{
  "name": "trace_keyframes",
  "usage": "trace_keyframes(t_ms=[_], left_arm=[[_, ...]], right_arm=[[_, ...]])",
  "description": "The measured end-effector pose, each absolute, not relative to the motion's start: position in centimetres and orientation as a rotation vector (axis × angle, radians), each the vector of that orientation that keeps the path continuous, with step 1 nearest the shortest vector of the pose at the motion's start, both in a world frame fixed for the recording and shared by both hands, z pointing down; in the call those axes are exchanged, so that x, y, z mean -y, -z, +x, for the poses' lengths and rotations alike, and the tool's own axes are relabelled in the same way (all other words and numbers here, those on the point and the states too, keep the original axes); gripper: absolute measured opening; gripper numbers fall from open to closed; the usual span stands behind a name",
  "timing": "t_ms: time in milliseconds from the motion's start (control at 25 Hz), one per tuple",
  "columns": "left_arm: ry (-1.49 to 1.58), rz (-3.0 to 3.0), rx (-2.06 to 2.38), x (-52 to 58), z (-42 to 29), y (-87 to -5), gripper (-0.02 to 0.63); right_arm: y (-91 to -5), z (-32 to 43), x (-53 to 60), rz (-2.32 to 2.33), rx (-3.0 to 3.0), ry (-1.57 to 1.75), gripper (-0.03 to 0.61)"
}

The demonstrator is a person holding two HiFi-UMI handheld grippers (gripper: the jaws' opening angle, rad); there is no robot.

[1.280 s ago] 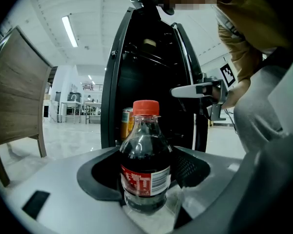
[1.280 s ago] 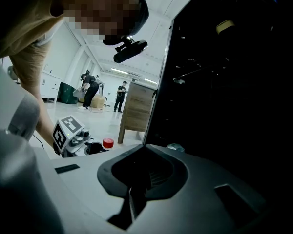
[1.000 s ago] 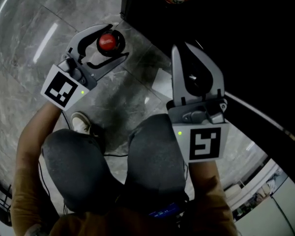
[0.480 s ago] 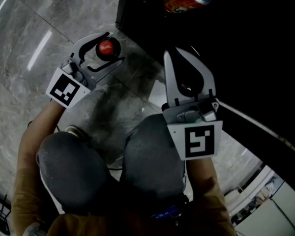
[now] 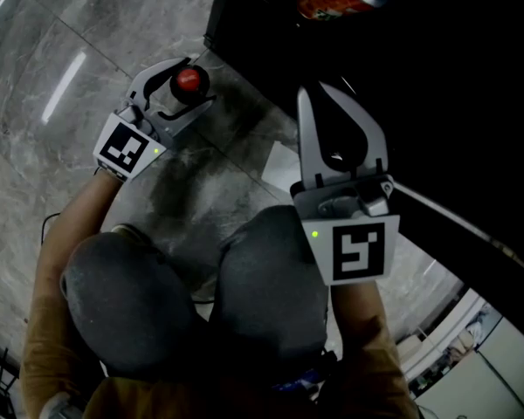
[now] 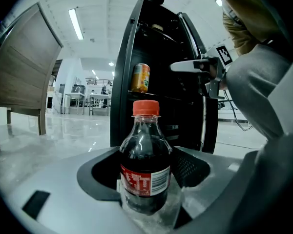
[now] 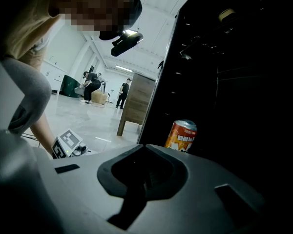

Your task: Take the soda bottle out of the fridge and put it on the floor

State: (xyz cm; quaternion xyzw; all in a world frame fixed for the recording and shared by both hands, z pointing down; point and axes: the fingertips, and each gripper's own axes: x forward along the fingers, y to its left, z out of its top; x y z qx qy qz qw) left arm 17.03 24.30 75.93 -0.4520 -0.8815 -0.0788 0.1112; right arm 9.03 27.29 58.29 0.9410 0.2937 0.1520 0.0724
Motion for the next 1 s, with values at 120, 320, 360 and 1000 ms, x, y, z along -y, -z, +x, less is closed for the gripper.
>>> trace_keyframes(t_ms=[120, 320, 360, 1000], left_arm=[[0.230, -1.311, 2.579, -24.3, 16.8, -77.1, 0.304], [0.259, -1.320, 2.564, -24.0, 16.6, -78.5, 0.304], [0.267, -1.321, 2.563, -24.0, 16.5, -78.7, 0.304], [0.326, -1.336, 2.511, -24.4, 16.8, -81.4, 0.304]], right_arm=[[-58.5, 9.1, -27.1, 2.821, -0.872, -0.464, 0.003], [-58.8, 8.9, -27.1, 2.812, -0.859, -0.503, 0.003], [-58.9, 8.8, -27.2, 2.816, -0.861, -0.506, 0.003], [-58.9, 8.6, -27.7, 2.820, -0.868, -0.485, 0.003]])
